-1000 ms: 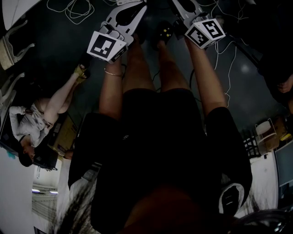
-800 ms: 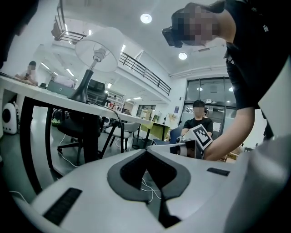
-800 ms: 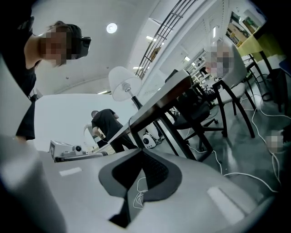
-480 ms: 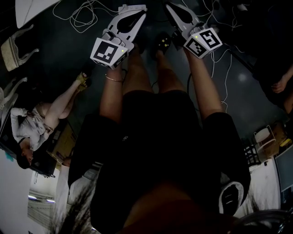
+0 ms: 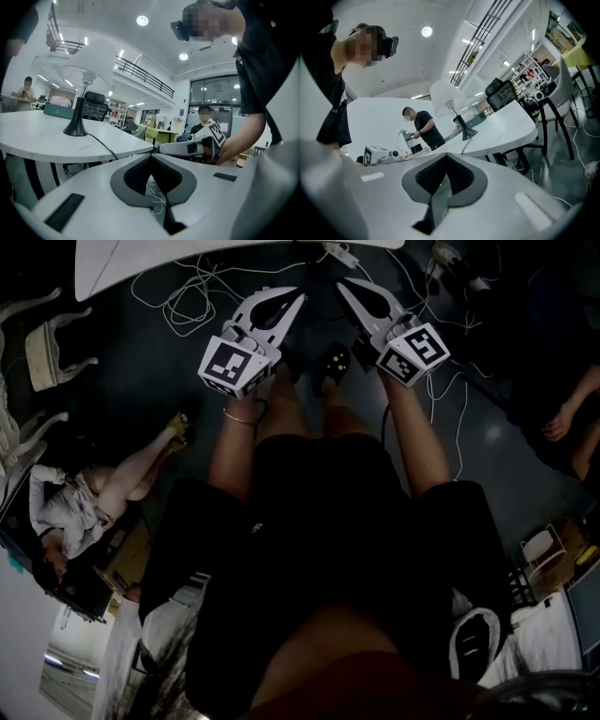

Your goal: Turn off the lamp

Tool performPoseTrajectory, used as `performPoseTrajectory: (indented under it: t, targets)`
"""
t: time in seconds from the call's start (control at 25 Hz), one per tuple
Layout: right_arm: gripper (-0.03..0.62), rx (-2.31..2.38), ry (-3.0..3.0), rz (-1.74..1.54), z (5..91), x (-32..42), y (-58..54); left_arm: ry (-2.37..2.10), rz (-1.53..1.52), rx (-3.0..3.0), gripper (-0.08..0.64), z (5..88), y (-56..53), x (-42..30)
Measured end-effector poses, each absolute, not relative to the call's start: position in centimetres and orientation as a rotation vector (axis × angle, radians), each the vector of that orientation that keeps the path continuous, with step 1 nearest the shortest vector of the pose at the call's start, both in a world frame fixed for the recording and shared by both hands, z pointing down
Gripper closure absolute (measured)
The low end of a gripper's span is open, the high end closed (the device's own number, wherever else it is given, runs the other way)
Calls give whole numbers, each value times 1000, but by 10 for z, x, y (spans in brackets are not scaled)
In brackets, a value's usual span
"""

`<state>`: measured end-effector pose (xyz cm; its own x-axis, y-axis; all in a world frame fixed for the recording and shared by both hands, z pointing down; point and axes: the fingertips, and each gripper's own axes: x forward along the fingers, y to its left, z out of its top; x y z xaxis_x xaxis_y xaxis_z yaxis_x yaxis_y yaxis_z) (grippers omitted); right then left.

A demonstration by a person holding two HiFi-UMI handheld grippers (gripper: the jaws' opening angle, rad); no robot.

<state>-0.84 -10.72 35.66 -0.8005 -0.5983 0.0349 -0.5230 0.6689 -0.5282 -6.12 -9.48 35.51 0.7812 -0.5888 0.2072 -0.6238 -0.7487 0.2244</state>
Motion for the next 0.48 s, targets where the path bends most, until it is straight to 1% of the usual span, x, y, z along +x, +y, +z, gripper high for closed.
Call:
performPoseTrajectory:
  t: [0.48]
  targets:
    - [592,-885,2715,-678,280,-25,-119,-1022,146,2760,554,287,-109,-83]
